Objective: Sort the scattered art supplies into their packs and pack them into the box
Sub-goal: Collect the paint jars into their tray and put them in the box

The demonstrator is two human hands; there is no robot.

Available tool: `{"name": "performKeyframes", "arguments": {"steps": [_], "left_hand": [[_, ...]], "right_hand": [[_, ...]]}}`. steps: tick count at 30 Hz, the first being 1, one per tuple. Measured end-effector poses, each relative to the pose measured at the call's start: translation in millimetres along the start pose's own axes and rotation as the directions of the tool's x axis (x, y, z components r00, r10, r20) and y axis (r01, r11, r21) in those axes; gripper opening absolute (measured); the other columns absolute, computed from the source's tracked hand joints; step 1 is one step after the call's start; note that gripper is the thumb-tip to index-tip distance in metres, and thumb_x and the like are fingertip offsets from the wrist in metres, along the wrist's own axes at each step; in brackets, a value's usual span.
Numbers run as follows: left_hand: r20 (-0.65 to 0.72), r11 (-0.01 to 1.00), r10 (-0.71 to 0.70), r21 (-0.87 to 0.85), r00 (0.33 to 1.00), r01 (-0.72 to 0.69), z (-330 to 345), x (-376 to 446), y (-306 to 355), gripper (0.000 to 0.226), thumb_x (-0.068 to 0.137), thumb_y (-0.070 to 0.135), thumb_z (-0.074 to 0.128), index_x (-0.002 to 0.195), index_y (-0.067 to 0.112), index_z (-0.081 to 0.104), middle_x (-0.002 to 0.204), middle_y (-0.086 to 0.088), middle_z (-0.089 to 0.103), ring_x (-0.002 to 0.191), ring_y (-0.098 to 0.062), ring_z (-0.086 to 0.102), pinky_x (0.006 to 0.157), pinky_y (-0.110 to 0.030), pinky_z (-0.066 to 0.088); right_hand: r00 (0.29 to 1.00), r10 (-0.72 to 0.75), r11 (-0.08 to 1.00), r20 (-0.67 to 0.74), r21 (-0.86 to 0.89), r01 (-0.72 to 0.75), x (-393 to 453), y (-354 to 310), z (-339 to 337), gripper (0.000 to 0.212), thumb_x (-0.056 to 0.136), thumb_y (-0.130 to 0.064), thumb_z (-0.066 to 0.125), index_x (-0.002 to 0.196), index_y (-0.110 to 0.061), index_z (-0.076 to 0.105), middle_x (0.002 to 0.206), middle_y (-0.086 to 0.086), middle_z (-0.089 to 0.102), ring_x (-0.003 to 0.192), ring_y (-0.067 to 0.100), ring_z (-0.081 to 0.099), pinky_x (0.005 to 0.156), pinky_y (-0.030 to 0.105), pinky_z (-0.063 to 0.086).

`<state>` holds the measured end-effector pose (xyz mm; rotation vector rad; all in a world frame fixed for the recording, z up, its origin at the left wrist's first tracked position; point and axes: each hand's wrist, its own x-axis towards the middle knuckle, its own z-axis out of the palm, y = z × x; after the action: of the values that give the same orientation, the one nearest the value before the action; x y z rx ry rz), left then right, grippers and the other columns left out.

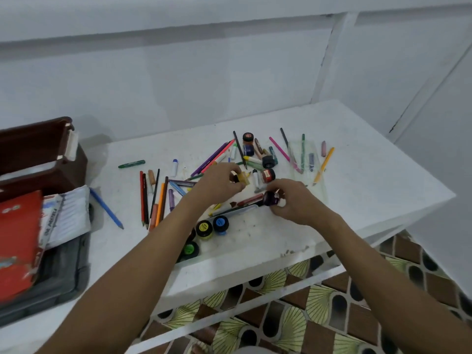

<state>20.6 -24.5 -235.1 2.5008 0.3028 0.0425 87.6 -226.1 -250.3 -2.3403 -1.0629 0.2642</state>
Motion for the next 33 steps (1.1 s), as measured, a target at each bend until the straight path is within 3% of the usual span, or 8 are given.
{"name": "performKeyframes", "arguments": {"steps": [4,8,11,15,17,22,29,33], "left_hand": [[-0.094,0.996,-0.061,-0.073,0.994,0.054,-23.3,-40.3,-6.0,0.04,0.076,0.04,0.075,0.11,0.026,0.06,0.095,0.01,0.064,0.082,-0.008,0.061,0.074,-0.024,0.05],[-0.076,0.988,-0.155,-0.034,0.985,0.153,-36.6,-89.6,-12.0,0.035,0.071,0.039,0.079,0.1,0.031,0.061,0.09,0.013,0.062,0.082,-0.005,0.06,0.069,-0.021,0.05],[-0.044,0.988,-0.148,0.028,0.988,0.149,-31.2,-118.7,-17.4,0.027,0.075,0.042,0.075,0.097,0.029,0.067,0.088,0.01,0.063,0.081,-0.005,0.058,0.071,-0.025,0.051],[-0.022,0.989,-0.133,0.056,0.991,0.135,-17.3,-134.7,-26.5,0.019,0.075,0.036,0.076,0.092,0.028,0.071,0.081,0.007,0.056,0.074,-0.006,0.052,0.06,-0.017,0.037],[-0.026,0.989,-0.119,0.085,0.993,0.12,-13.9,-136.1,-27.9,0.02,0.075,0.038,0.076,0.092,0.029,0.072,0.081,0.004,0.054,0.074,-0.01,0.051,0.059,-0.019,0.033],[0.023,0.982,-0.103,0.161,0.994,0.098,-9.3,-134.3,-29.0,0.025,0.077,0.046,0.071,0.097,0.031,0.07,0.087,0.002,0.049,0.078,-0.015,0.051,0.066,-0.029,0.043],[0.059,0.975,-0.115,0.198,0.992,0.101,-6.0,-131.2,-22.6,0.034,0.078,0.041,0.073,0.105,0.021,0.07,0.082,0.004,0.049,0.075,-0.014,0.05,0.064,-0.026,0.043],[0.04,0.98,-0.133,0.155,0.99,0.125,-4.3,-130.7,-24.1,0.044,0.073,0.042,0.077,0.111,0.024,0.066,0.086,0.009,0.052,0.076,-0.009,0.051,0.062,-0.023,0.04]], "right_hand": [[0.998,-0.038,0.995,-0.051,0.094,0.042,-4.1,-21.3,2.1,0.049,0.073,-0.014,0.074,0.119,-0.014,0.059,0.108,0.003,0.059,0.093,0.015,0.057,0.089,0.027,0.05],[0.986,-0.155,0.968,0.058,0.208,0.139,-16.4,-56.5,20.5,0.04,0.073,-0.017,0.078,0.111,-0.016,0.064,0.101,-0.002,0.056,0.089,0.01,0.058,0.082,0.017,0.051],[0.979,-0.174,0.97,0.104,0.19,0.152,-20.5,-69.8,36.3,0.042,0.072,-0.022,0.08,0.112,-0.019,0.065,0.098,-0.006,0.057,0.084,0.008,0.054,0.068,0.009,0.041],[0.974,-0.177,0.972,0.143,0.182,0.15,-20.9,-74.8,47.9,0.039,0.069,-0.02,0.083,0.105,-0.02,0.069,0.089,-0.011,0.058,0.074,0.0,0.05,0.066,0.005,0.038],[0.972,-0.178,0.969,0.156,0.197,0.146,-20.9,-75.1,51.0,0.04,0.067,-0.021,0.084,0.105,-0.018,0.07,0.089,-0.014,0.057,0.072,-0.004,0.049,0.066,0.005,0.038],[0.979,-0.125,0.979,0.159,0.18,0.096,-19.8,-71.7,55.0,0.05,0.064,-0.024,0.086,0.11,-0.021,0.068,0.095,-0.013,0.059,0.072,0.004,0.053,0.061,0.007,0.04],[0.966,-0.074,0.979,0.247,0.201,0.023,-13.6,-67.3,62.8,0.049,0.061,-0.019,0.088,0.106,-0.017,0.069,0.09,-0.007,0.064,0.064,0.009,0.061,0.063,0.019,0.051],[0.961,-0.092,0.975,0.263,0.219,0.033,-14.8,-63.2,65.9,0.045,0.064,-0.022,0.086,0.106,-0.021,0.07,0.091,-0.008,0.068,0.067,0.01,0.061,0.067,0.024,0.053]]}}
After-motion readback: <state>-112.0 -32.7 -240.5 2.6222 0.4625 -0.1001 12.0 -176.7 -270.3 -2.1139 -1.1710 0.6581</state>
